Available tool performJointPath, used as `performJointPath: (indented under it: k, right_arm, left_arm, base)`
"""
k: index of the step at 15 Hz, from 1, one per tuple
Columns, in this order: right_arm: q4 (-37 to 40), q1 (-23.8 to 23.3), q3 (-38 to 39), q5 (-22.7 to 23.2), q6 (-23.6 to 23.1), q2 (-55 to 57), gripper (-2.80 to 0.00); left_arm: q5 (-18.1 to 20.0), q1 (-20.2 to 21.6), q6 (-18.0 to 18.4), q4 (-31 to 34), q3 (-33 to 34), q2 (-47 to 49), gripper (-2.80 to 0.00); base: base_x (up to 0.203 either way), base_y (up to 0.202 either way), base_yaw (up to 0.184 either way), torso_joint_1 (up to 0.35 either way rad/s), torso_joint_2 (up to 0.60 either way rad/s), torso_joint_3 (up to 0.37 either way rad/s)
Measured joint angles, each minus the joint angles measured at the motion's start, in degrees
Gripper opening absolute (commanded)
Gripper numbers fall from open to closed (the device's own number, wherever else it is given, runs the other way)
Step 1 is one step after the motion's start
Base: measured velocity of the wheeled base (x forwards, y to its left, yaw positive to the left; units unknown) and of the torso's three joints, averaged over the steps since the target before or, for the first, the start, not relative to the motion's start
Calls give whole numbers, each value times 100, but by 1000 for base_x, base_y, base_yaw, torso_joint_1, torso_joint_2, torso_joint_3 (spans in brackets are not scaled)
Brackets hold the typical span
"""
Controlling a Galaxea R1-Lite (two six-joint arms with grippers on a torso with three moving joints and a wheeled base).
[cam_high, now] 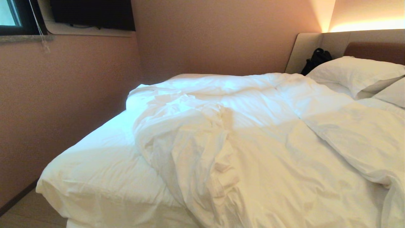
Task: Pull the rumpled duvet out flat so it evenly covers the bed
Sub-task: Flatten the corners of the folded blanket
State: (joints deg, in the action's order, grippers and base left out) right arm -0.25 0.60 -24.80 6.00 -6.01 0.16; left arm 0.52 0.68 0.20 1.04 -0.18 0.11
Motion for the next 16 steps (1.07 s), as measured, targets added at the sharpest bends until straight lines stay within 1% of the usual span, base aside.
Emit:
performJointPath:
  k: [6, 8, 11, 12, 14, 16]
  right_arm:
    - [-17, 0, 644, -179, 21, -6, -280]
    - [-11, 0, 1062, -373, 30, -9, -280]
    - [-133, 0, 1933, -729, 50, -6, -280]
    - [-217, 0, 2179, -784, 50, -6, -280]
    - [-325, 0, 2389, -787, 52, -6, -280]
    - [-298, 0, 2414, -690, 83, -9, -280]
  left_arm:
    - [0, 0, -2, 0, 0, 0, -280]
    - [0, 0, -5, 0, 0, 0, -280]
    - [-1, 0, 0, 0, 0, 0, -280]
    - [0, 0, -2, 1, 0, 0, -280]
    - [-1, 0, -2, 0, 0, 0, -280]
    - [0, 0, -2, 0, 0, 0, -280]
  base:
    - [0, 0, 0, 0, 0, 0]
    - [0, 0, 0, 0, 0, 0]
    - [0, 0, 0, 0, 0, 0]
    - [0, 0, 0, 0, 0, 0]
    - [0, 0, 0, 0, 0, 0]
    - [0, 0, 0, 0, 0, 0]
